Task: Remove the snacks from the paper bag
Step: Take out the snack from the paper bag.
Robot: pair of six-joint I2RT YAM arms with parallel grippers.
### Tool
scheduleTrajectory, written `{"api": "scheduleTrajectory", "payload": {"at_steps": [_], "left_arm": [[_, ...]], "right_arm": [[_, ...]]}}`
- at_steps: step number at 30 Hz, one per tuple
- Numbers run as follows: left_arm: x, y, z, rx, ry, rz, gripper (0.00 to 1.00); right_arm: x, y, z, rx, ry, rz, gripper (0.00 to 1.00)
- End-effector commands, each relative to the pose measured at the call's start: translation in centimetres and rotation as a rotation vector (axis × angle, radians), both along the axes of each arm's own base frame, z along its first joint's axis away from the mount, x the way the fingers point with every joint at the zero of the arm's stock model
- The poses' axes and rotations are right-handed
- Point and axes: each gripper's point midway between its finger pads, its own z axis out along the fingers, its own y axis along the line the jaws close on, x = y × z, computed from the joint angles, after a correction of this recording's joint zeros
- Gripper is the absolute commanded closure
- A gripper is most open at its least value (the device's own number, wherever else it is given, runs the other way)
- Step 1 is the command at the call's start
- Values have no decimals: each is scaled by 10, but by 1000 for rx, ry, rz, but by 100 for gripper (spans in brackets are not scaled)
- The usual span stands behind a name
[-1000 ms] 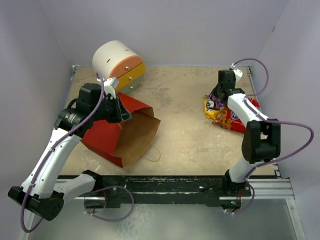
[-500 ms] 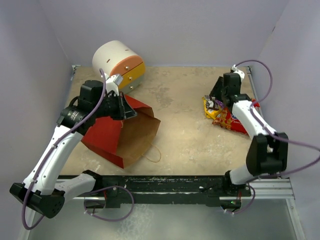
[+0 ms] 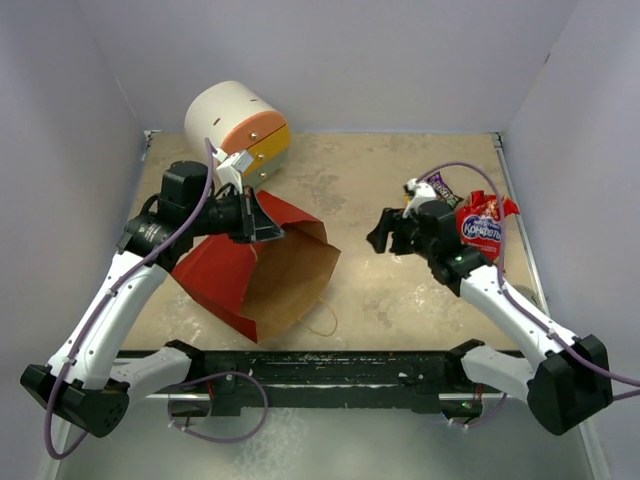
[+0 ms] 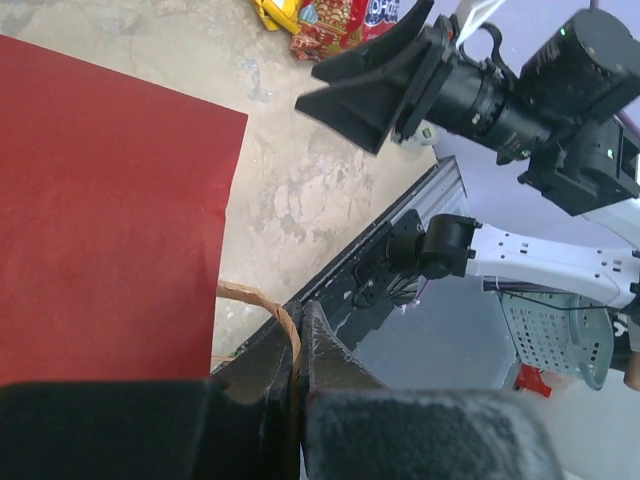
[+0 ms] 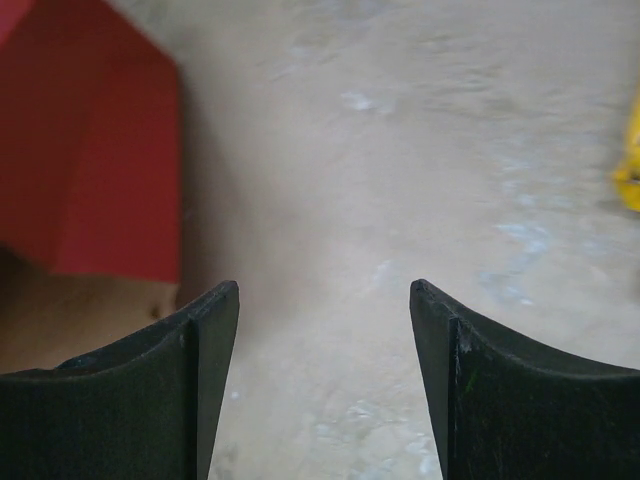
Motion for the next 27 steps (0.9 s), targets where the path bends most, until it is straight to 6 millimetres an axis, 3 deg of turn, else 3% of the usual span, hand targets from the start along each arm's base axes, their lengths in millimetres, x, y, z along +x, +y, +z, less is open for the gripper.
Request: {"api": "scheduleTrajectory", "payload": {"at_steps": [1,4,9,13,16,21,27], "left_arm": [[-12,5,7,0,-34,-16,100],[-16,12,3,42,-37,4,100],[-18,21,11,65,-85,32,100],[-19,25,12,93,-106,31,100],[-20,29,15,112,-147,23,100],[-26,33,20,128,-226,-5,100],[-29,33,23,135,-261,-33,100]], "right_arm": [[-16,65,48,95,-176,208,28],[-35,101,74,104,-306,381,28],[-102,157,104,64,-657,803,29],[-150,187,106,20,-861,1059,30],[-172,213,96,-59,-967,1201,31],[-179,273,57,-219,-1034,1325,32],[-149,326,32,-330,-1153,1278,30]]}}
